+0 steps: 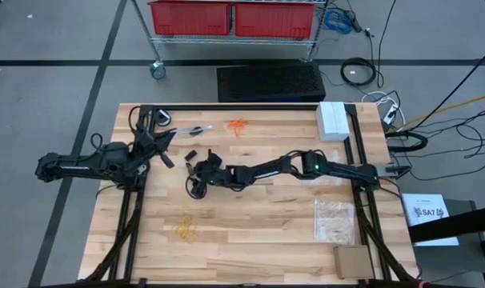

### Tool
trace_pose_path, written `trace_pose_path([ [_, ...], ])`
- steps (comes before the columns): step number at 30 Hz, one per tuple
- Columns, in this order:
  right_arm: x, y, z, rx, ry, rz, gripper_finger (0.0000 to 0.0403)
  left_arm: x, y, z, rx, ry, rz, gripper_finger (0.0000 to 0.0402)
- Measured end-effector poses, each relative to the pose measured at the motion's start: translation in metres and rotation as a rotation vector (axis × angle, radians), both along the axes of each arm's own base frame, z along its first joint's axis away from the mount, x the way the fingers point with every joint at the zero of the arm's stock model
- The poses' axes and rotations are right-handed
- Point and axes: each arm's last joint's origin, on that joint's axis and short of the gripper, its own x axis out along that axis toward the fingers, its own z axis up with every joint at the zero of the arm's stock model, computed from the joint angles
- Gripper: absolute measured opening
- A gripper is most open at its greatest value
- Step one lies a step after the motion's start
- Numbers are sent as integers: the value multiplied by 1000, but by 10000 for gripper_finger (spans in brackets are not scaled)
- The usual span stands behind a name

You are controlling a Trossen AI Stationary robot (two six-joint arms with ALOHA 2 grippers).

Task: Sort rubber bands
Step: Put the left black rubber band on the zip bag

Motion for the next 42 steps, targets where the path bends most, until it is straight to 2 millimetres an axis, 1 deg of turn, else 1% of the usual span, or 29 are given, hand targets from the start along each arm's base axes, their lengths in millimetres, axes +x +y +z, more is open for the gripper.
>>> trace_pose_path([
  [2,0,-2,0,-3,-2,-2,201,0,0,0,0,0,0,0],
  [4,0,-3,0,-14,3,-3,166,0,0,0,0,0,0,0],
  [6,0,-3,1,-37,1,6,117,0,0,0,0,3,0,0],
  [9,1,-3,2,-80,5,27,30,0,0,-1,0,13,0,0],
  [10,1,-2,2,-98,12,38,16,0,0,-2,0,19,0,0],
  [13,0,4,5,-121,42,78,12,0,0,-2,1,23,0,0],
  [16,-3,11,21,-156,90,134,4,0,0,-2,1,24,0,0],
  [19,-9,18,47,-179,156,195,3,0,0,-2,1,25,-1,0],
  [23,-23,25,92,-217,215,259,2,0,0,-2,1,24,-3,0],
  [27,-44,29,144,-255,263,295,1,0,0,-2,0,26,-5,0],
  [29,-55,28,170,-273,256,296,1,1,0,-2,0,27,-7,0],
  [32,-72,30,206,-346,256,250,1,2,-1,-3,-4,35,-49,0],
  [34,-81,29,225,-421,253,187,0,4,-2,-4,-16,27,-91,0],
  [36,-88,28,238,-486,257,137,0,5,-3,-4,-19,33,-122,0],
  [38,-92,26,246,-538,267,92,0,6,-3,-5,-35,24,-133,0],
  [42,-94,18,247,-610,320,37,0,7,-4,-3,-55,-4,-148,0],
])
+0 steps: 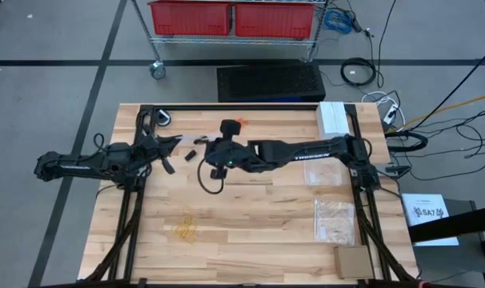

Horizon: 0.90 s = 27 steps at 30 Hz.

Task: Sort rubber bands
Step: Put the left black rubber band on the zip bag

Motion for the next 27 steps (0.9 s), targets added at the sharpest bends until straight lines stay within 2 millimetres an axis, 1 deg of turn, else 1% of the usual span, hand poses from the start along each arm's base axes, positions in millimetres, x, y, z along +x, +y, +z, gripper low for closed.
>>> trace_pose_path([
  [3,0,-4,0,-18,7,-15,0,0,0,0,0,2,0,0],
  [7,0,-4,1,-66,11,-43,0,0,0,0,-1,2,0,0],
  [27,1,-3,4,-70,-2,-26,0,0,-1,-1,1,8,-23,0],
])
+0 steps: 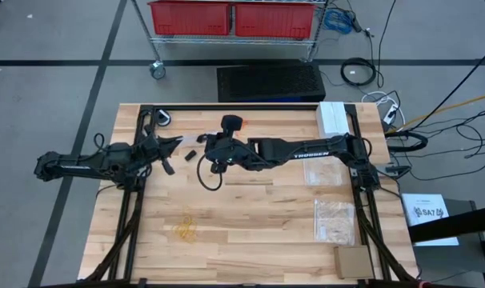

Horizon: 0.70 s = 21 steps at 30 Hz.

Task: Sort rubber bands
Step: Put the left black rubber band on the zip bag

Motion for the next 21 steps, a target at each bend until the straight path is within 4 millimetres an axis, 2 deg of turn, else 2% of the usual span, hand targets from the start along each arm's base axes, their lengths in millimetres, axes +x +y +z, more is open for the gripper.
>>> trace_pose_path([
  [21,-2,-1,-2,18,21,-12,0,0,0,2,-24,-38,-1,0],
])
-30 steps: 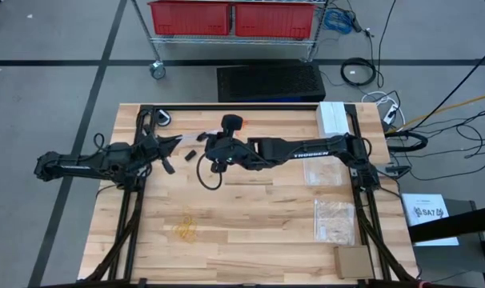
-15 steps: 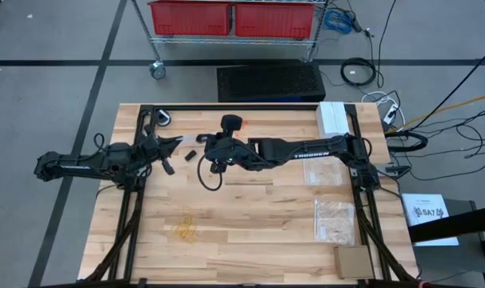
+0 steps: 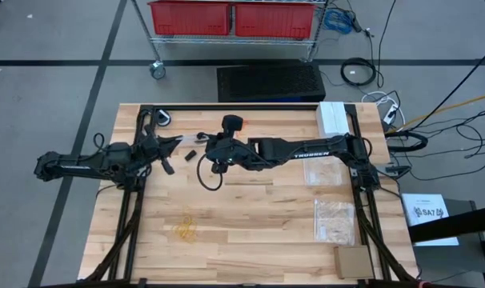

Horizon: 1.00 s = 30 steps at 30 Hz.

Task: Sort rubber bands
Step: Put the left black rubber band on the zip bag

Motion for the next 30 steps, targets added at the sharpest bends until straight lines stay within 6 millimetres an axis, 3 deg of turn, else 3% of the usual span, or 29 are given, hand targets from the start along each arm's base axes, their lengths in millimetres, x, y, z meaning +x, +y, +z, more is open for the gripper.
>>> trace_pose_path([
  [12,-1,2,-2,28,3,10,0,10,-1,-1,-42,-8,-26,0],
  [19,-5,-3,-5,-28,61,-79,0,17,1,-3,-111,3,48,0],
  [30,-23,-16,-27,218,238,-106,0,28,1,-5,-216,75,60,0],
])
